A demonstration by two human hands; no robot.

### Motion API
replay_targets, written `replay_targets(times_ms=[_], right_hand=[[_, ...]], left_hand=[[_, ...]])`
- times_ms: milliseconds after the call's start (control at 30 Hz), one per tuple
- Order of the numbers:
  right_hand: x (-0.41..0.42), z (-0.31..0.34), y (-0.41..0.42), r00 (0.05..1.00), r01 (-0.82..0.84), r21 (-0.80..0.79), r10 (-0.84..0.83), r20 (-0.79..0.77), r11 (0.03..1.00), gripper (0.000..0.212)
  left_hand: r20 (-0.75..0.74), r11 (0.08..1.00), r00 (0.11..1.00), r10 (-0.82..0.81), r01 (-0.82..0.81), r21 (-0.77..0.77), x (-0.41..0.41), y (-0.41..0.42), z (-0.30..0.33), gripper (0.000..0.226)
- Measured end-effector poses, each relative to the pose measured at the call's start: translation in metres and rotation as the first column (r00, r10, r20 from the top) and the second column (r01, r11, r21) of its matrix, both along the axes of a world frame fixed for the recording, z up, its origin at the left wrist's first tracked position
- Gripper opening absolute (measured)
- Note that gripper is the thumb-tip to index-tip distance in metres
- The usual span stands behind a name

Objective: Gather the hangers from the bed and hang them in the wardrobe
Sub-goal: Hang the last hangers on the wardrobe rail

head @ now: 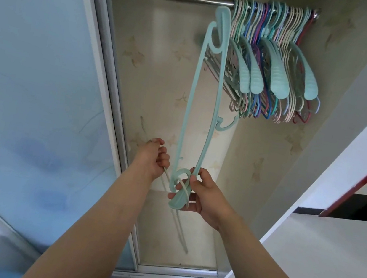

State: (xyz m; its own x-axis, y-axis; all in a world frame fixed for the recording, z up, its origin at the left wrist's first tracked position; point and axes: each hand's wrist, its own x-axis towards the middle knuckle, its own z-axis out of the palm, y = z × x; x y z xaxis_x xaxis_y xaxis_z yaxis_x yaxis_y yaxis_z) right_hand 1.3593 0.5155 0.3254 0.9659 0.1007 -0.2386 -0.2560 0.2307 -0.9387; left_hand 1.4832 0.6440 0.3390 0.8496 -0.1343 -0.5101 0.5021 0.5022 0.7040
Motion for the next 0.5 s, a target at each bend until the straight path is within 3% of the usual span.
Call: replay_targets(times_ms=[267,500], right_hand=[[-0.006,0.01,-0.009,0.995,0.01,-0.242,0.014,0.096,0.97,0.017],[-0.008,0.019,-0.008,0.956,0.071,-0.536,0.096,0.277,0.841,0.015]], left_hand=[[0.065,0.975,0.994,-0.092,0.077,0.209,-0.008,-0.001,-0.003,0.033],[0.082,0.919,0.985,-0.153,0.112,0.378,-0.007,0.0,-0.015,0.033]])
